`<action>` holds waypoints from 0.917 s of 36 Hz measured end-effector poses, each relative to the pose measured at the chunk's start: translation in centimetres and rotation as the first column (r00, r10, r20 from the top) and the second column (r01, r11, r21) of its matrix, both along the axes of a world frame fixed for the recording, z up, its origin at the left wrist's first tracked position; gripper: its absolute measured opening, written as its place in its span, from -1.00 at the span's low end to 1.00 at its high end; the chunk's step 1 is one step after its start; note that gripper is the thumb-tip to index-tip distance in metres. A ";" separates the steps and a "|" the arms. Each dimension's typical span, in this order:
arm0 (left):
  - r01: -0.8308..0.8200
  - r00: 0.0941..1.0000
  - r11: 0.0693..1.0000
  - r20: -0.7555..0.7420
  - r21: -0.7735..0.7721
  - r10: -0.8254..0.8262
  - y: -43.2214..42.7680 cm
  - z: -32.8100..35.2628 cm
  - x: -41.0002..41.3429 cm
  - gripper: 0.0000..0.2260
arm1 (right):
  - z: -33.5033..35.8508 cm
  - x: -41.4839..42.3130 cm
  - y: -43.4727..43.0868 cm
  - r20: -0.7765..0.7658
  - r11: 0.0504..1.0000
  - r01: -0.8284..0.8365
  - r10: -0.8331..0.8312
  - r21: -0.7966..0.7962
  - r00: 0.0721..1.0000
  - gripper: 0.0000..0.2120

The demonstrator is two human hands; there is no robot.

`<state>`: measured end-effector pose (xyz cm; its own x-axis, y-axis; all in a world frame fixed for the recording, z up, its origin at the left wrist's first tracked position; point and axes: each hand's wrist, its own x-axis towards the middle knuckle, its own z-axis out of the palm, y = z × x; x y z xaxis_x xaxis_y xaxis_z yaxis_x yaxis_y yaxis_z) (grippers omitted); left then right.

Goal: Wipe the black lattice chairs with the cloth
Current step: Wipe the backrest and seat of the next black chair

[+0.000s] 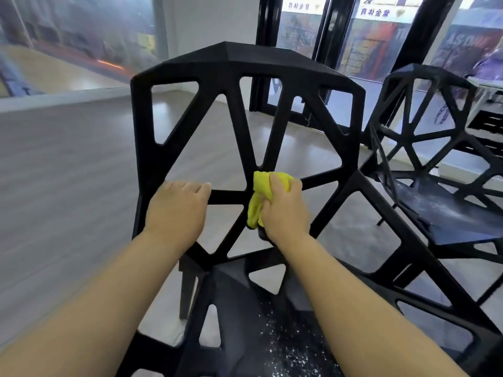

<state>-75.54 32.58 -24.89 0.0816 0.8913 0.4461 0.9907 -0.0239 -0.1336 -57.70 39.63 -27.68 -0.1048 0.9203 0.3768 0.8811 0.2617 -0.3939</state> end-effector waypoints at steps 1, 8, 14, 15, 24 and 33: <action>0.019 1.000 0.999 -0.002 0.027 -0.019 0.0 -0.2 -0.5 -0.60 | -0.3 -0.5 -0.3 0.012 1.000 0.016 -0.017 0.012 1.000 -0.60; 0.088 0.992 0.994 0.087 0.061 -0.093 0.7 -0.4 -0.7 -0.51 | -7.3 -2.0 -5.8 0.192 0.954 -0.140 0.194 -0.264 0.962 -0.42; 0.163 0.975 0.984 0.143 0.071 -0.172 -0.1 -0.6 -0.9 -0.39 | -7.0 -2.0 -6.0 0.209 0.934 -0.226 0.288 -0.278 0.934 -0.51; 0.174 0.973 0.982 0.139 0.076 -0.183 -0.3 -0.6 -1.0 -0.39 | -6.6 -1.7 -5.6 0.183 0.947 -0.215 0.261 -0.239 0.948 -0.53; -0.145 0.836 0.947 0.547 0.286 -0.037 -5.6 -0.7 -2.1 -0.70 | -1.4 -4.0 -2.8 -0.231 0.999 -0.042 0.034 -0.031 0.972 -0.64; -0.346 0.609 0.926 0.787 0.148 0.102 -6.0 -0.9 -2.2 -0.80 | -0.4 -10.1 -7.6 -0.107 0.871 -0.457 0.479 0.182 0.871 -0.53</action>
<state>-77.77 26.61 -25.77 -0.5775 0.6722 0.4633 0.7066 0.1273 0.6960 -67.78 32.05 -28.13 -0.4438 0.7097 0.5472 0.5772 0.6935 -0.4312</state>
